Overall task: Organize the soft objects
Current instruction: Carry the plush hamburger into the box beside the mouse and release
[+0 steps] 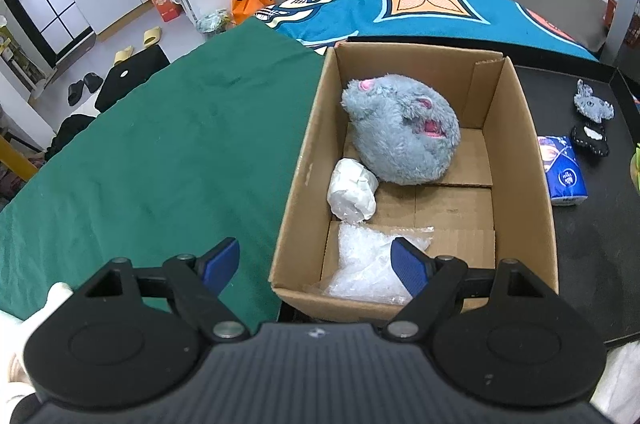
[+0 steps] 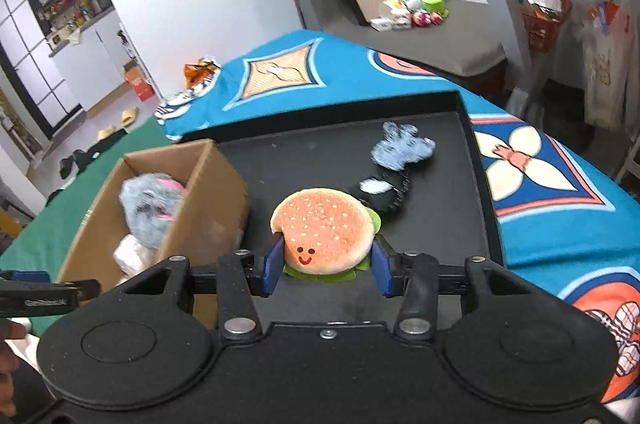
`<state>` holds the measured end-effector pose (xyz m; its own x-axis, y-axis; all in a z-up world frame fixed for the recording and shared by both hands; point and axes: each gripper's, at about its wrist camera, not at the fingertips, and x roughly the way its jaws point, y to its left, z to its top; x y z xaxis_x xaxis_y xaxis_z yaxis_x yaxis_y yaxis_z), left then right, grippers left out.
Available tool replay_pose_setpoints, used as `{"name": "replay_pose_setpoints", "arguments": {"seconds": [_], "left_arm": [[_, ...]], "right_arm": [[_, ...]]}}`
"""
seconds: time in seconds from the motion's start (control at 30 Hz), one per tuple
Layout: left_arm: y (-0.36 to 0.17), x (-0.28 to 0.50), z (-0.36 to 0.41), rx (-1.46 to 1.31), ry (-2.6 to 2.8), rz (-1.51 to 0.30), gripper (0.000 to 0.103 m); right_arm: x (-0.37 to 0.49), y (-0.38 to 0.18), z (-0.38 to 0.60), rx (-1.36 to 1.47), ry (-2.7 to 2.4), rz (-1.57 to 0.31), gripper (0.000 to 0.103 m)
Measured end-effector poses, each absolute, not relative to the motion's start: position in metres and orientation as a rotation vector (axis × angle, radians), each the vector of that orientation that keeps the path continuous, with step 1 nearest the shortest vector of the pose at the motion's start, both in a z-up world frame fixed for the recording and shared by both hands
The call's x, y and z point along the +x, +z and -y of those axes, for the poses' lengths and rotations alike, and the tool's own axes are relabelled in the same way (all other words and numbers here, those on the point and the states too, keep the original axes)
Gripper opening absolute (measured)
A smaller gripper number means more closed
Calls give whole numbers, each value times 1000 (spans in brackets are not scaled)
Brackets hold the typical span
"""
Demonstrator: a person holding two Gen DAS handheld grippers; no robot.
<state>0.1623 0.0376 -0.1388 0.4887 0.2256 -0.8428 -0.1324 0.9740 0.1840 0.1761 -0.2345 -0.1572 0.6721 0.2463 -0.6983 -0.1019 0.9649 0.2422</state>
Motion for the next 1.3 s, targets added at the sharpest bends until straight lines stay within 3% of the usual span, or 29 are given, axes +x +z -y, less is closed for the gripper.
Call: {"name": "replay_pose_setpoints", "arguments": {"seconds": [0.83, 1.03, 1.13, 1.2, 1.3], "left_arm": [[-159, 158, -73, -49, 160, -1022, 81], [-162, 157, -79, -91, 132, -999, 78], [-163, 155, -81, -104, 127, -982, 61], [-165, 154, -86, -129, 118, -983, 39], [-168, 153, -94, -170, 114, -975, 20]], "right_arm": [[179, -127, 143, 95, 313, -767, 45], [180, -128, 121, 68, 333, -775, 45], [179, -130, 111, 56, 342, -780, 45], [179, -130, 103, 49, 351, -784, 45], [179, -131, 91, 35, 367, -786, 45]]}}
